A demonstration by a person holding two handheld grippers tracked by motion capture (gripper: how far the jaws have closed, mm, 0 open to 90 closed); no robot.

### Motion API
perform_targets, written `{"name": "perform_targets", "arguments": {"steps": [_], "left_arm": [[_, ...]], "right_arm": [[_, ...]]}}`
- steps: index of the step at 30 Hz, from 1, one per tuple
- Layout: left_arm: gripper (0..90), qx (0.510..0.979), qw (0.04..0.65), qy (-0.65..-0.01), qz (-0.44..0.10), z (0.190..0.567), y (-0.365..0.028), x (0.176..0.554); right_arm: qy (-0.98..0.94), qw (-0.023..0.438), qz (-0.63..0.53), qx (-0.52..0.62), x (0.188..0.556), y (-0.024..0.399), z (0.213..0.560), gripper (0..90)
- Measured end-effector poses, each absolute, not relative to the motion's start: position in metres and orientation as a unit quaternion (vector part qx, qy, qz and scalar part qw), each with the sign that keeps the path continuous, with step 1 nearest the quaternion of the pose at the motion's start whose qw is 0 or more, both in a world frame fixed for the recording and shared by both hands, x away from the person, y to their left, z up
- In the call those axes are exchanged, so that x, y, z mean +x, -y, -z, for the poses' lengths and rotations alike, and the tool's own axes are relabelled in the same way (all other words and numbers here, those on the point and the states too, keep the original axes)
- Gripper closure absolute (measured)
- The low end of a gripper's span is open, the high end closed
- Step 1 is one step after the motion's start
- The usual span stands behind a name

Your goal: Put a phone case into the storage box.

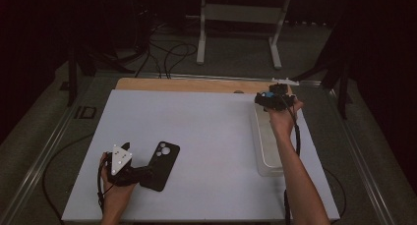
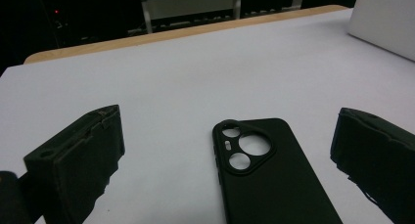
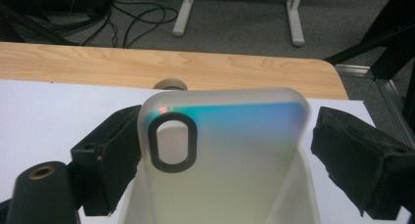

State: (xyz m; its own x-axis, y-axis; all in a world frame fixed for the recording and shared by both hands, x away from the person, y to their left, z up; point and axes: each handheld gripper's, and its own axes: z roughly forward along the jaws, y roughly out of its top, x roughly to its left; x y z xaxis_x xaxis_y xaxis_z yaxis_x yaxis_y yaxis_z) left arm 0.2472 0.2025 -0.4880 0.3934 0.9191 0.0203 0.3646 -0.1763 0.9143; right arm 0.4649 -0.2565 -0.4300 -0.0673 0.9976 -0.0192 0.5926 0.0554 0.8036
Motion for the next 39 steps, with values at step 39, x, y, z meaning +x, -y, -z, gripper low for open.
{"name": "perform_targets", "arguments": {"steps": [39], "left_arm": [[0.3,0.708,0.448,-0.453,-0.306,0.489,-0.2,0.247]], "right_arm": [[-0.717,0.267,-0.442,0.468,0.391,0.226,0.398,13.2]]}}
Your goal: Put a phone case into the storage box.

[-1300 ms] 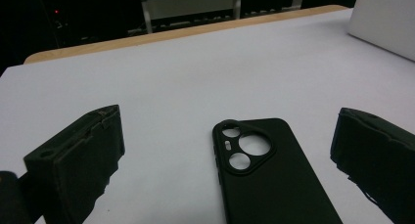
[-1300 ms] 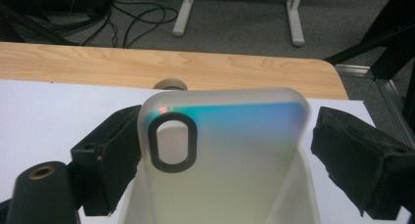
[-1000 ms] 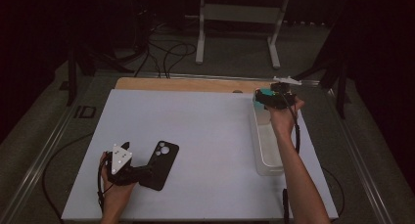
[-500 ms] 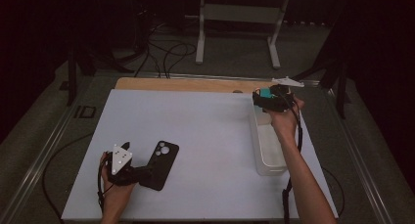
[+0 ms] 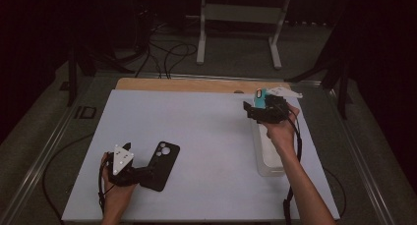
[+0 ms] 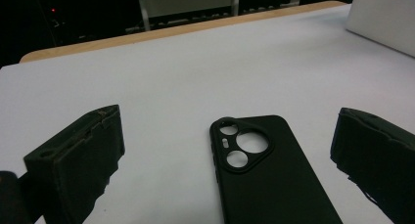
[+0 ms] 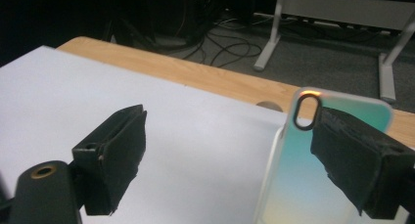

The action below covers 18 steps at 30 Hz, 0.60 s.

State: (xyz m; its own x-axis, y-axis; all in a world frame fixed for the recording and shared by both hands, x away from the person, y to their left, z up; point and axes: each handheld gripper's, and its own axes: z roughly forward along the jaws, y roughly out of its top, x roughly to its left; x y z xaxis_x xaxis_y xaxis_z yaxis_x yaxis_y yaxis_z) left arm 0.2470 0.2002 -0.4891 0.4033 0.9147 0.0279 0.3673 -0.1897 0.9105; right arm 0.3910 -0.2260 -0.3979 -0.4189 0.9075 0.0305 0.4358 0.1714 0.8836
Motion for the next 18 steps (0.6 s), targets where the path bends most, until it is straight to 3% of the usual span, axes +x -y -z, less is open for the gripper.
{"name": "perform_targets", "arguments": {"steps": [18], "left_arm": [[0.3,0.712,0.455,-0.445,-0.297,0.489,-0.199,0.247]], "right_arm": [[-0.726,0.234,-0.49,0.422,0.332,0.227,0.406,12.4]]}}
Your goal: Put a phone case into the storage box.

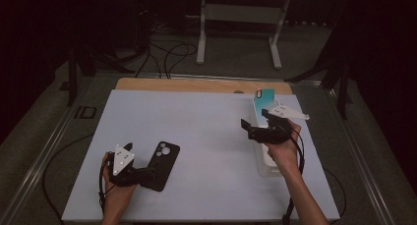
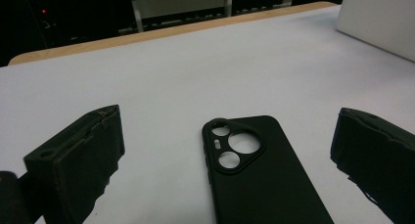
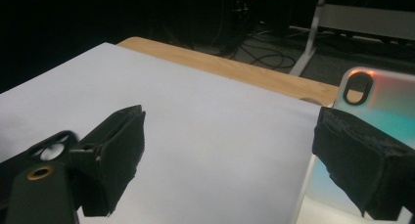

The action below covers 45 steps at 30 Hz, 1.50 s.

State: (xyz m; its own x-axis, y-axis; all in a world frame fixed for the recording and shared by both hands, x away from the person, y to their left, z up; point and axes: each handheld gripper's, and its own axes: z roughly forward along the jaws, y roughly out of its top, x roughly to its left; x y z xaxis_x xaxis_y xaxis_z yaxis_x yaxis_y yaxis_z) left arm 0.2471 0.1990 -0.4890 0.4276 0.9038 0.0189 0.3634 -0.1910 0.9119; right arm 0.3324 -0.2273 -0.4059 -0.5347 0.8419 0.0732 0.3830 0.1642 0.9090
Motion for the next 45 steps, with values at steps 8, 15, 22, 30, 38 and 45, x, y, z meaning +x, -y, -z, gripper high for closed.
{"name": "perform_targets", "arguments": {"steps": [8,15,22,30,38,45], "left_arm": [[0.3,0.716,0.45,-0.445,-0.295,0.49,-0.197,0.247],[0.3,0.716,0.451,-0.444,-0.293,0.489,-0.198,0.247],[0.2,0.722,0.449,-0.443,-0.285,0.49,-0.195,0.248],[0.3,0.729,0.444,-0.441,-0.276,0.49,-0.192,0.247],[0.2,0.747,0.432,-0.435,-0.257,0.491,-0.183,0.248],[0.2,0.766,0.4,-0.447,-0.231,0.489,-0.176,0.252]], "right_arm": [[-0.725,0.243,-0.497,0.411,0.307,0.23,0.417,12.5],[-0.727,0.236,-0.506,0.399,0.29,0.233,0.427,10.3],[-0.731,0.231,-0.509,0.391,0.278,0.241,0.44,9.7],[-0.723,0.253,-0.514,0.386,0.264,0.245,0.455,9.7],[-0.716,0.265,-0.52,0.384,0.261,0.245,0.458,9.8],[-0.717,0.261,-0.515,0.39,0.263,0.246,0.46,9.8]]}}
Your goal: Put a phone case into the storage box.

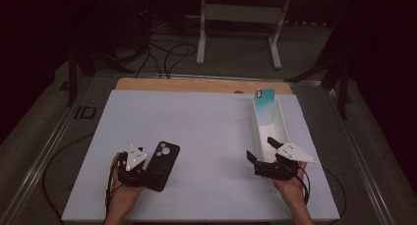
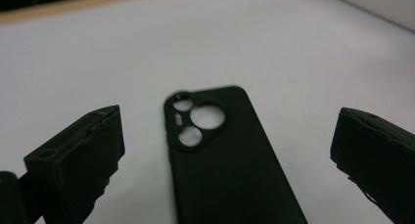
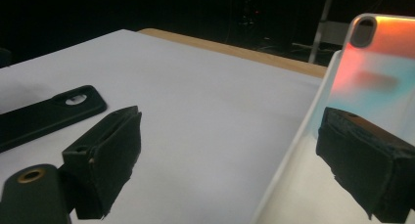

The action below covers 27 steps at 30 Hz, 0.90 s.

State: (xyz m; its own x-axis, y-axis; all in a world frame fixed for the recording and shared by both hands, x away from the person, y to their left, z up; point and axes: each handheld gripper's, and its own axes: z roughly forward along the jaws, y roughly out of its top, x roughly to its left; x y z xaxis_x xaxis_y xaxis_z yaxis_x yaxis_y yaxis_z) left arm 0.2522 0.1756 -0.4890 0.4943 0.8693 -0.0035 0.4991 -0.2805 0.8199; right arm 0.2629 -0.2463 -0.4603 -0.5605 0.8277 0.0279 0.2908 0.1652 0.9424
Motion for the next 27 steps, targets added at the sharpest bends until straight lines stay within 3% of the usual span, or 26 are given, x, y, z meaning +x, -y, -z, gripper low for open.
{"name": "perform_targets", "arguments": {"steps": [8,17,27], "left_arm": [[0.3,0.797,0.328,-0.469,-0.192,0.503,-0.162,0.26],[6.2,0.81,0.297,-0.476,-0.169,0.513,-0.156,0.263],[5.7,0.817,0.262,-0.491,-0.15,0.52,-0.157,0.265]], "right_arm": [[-0.715,0.263,-0.516,0.391,0.263,0.246,0.458,9.7],[-0.714,0.266,-0.514,0.393,0.263,0.248,0.459,9.7],[-0.711,0.266,-0.514,0.399,0.264,0.25,0.459,9.8]]}}
